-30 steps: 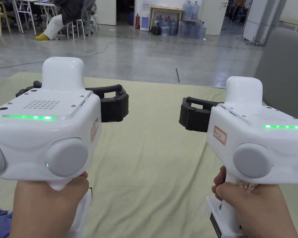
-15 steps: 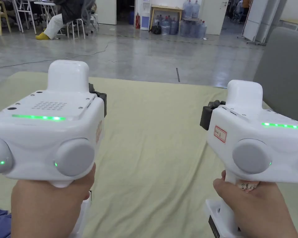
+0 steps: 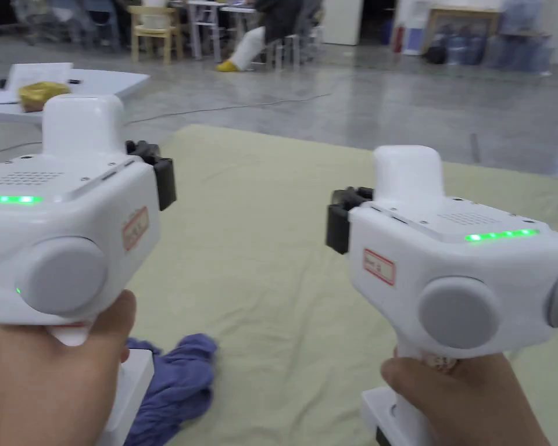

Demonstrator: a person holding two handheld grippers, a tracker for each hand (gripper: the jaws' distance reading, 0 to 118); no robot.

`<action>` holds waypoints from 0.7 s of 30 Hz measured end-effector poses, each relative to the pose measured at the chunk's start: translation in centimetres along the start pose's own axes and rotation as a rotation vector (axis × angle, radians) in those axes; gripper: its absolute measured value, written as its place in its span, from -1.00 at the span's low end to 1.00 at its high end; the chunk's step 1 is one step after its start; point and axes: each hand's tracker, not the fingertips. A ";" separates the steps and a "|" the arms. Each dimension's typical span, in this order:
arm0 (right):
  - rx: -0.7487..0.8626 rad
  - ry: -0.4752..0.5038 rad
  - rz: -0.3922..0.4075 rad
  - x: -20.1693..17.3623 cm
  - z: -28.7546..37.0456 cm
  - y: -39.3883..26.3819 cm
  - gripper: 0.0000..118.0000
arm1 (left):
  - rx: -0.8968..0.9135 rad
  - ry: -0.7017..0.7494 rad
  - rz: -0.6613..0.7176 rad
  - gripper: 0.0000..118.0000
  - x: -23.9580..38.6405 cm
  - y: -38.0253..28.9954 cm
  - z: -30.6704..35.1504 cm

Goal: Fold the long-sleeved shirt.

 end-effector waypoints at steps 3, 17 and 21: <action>-0.035 0.129 0.069 -5.5 -2.6 -0.4 -0.94 | -0.064 0.218 -0.082 -1.00 -5.5 -0.7 0.8; -0.262 0.189 0.023 -0.7 -4.3 -3.9 -0.94 | -0.737 0.016 0.091 0.73 -10.8 -20.3 -14.9; -0.282 0.150 0.009 0.7 -3.9 -4.4 -0.94 | -0.843 0.016 0.154 1.00 -11.3 -23.9 -16.2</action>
